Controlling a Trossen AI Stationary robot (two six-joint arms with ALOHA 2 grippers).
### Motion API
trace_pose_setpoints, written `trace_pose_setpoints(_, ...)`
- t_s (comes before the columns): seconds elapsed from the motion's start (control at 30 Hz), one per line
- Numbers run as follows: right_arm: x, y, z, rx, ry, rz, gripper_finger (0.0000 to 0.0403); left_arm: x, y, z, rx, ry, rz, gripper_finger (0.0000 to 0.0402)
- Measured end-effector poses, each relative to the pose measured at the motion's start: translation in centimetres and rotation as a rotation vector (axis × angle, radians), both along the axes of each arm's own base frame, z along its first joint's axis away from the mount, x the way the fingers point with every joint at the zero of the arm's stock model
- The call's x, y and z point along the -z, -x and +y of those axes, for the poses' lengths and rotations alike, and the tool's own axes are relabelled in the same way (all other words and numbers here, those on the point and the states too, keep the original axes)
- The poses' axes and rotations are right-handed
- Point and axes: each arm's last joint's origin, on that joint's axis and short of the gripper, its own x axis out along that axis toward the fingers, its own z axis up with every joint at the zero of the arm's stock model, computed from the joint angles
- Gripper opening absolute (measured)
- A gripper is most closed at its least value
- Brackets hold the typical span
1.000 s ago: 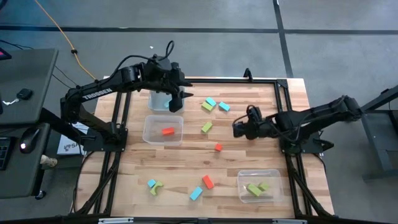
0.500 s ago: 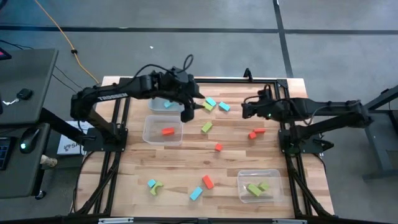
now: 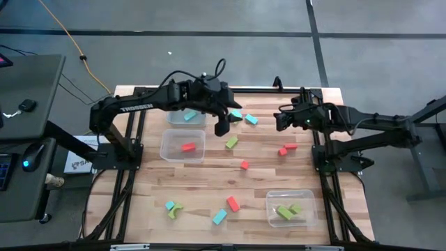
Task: Sort & place blocks by color
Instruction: Put the orange block into the top transparent bin
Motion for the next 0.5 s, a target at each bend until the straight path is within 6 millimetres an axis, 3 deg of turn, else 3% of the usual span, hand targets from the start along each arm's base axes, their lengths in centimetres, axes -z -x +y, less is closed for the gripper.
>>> trace_pose_setpoints(0.17, 0.0, 0.1, -0.5, 0.023, 0.006, 0.008, 0.0204, -0.2, -1.5, -0.2, 0.021, 0.010, -0.011, 0.0231)
trace_pose_setpoints(0.5, 0.1, 0.4, -1.6, 0.023, 0.001, 0.034, 0.0204, 4.3, -4.4, -1.0, 0.024, 0.137, 0.127, 0.0252)
